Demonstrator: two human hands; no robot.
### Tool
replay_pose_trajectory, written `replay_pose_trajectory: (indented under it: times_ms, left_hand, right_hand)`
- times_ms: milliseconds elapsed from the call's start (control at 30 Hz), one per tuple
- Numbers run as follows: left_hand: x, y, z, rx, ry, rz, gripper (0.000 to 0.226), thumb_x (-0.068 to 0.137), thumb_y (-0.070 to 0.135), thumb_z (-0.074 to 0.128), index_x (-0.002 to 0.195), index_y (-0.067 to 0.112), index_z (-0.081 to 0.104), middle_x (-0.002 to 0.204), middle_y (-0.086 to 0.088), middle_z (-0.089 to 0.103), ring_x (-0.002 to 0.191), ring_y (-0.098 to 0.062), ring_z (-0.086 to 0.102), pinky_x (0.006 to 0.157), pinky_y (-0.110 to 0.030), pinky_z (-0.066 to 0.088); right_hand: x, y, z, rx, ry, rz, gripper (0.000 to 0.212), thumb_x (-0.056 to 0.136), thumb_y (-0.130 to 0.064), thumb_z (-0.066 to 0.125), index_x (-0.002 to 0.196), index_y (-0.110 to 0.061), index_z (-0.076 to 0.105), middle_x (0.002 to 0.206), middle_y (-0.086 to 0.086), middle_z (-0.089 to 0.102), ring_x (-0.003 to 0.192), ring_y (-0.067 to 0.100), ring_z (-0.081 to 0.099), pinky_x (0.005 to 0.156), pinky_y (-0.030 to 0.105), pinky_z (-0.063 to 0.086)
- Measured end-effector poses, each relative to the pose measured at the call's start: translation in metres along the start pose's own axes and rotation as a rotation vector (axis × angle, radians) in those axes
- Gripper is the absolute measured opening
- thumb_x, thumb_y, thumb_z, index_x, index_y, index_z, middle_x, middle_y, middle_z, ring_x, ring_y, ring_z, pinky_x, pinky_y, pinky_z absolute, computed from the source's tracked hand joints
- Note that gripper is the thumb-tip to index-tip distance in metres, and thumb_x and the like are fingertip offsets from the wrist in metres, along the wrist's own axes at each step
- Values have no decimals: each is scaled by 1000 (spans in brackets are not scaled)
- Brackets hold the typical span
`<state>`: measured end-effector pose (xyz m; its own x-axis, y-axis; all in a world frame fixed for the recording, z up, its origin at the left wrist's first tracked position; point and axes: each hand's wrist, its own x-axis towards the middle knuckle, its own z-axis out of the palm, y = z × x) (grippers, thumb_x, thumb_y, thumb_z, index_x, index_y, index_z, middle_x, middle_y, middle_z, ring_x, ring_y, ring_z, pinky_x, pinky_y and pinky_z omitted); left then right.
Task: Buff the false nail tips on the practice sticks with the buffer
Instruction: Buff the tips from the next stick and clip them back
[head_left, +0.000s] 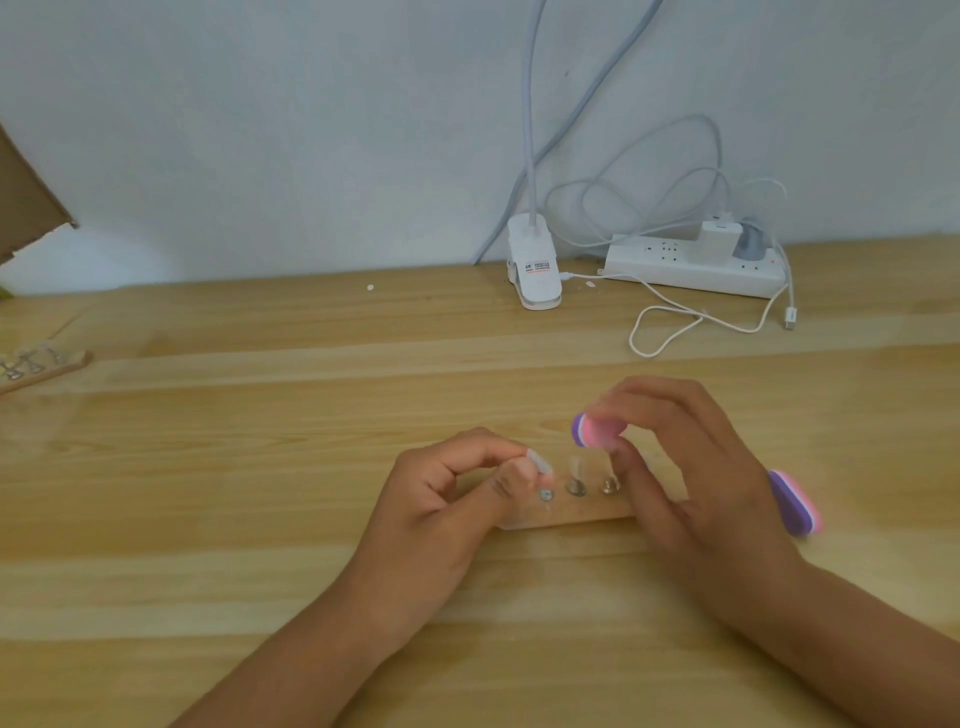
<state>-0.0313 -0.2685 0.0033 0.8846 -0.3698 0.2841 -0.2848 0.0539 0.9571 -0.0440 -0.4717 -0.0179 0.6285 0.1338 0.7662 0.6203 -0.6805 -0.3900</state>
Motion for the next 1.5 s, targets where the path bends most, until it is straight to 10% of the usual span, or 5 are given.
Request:
replay_pose_trajectory:
  times_ms: [433,700,1067,1500]
  left_hand:
    - [8,-16,6,395,20,-7,13,82,13,76,83,25,73,86,8,65,85,-18,57,75,-33,46]
    - [9,-16,7,559,26,-10,18,79,12,78,87,27,72,81,13,63,83,-7,52,73,-17,36]
    - [2,-18,9,982,13,6,46,69,70,48,101,40,63,94,23,53,97,4,40,92,-10,18]
    - [-2,-15,17,849,118,77,20,71,54,62,83,40,69,116,24,53,123,4,36,115,-56,8]
  right_hand:
    - [3,1,3,56,30,69,23,91,1,61,113,-4,66,105,5,63,108,11,57,97,16,39]
    - [3,0,3,56,23,55,27,89,2,63,114,-5,66,107,3,62,110,5,55,99,13,37]
    - [3,1,1,63,19,69,26,88,2,64,113,-6,66,105,0,63,107,5,57,97,14,39]
    - [3,-3,2,141,-114,102,27,87,-1,63,112,-7,68,108,-5,61,98,10,61,85,29,53]
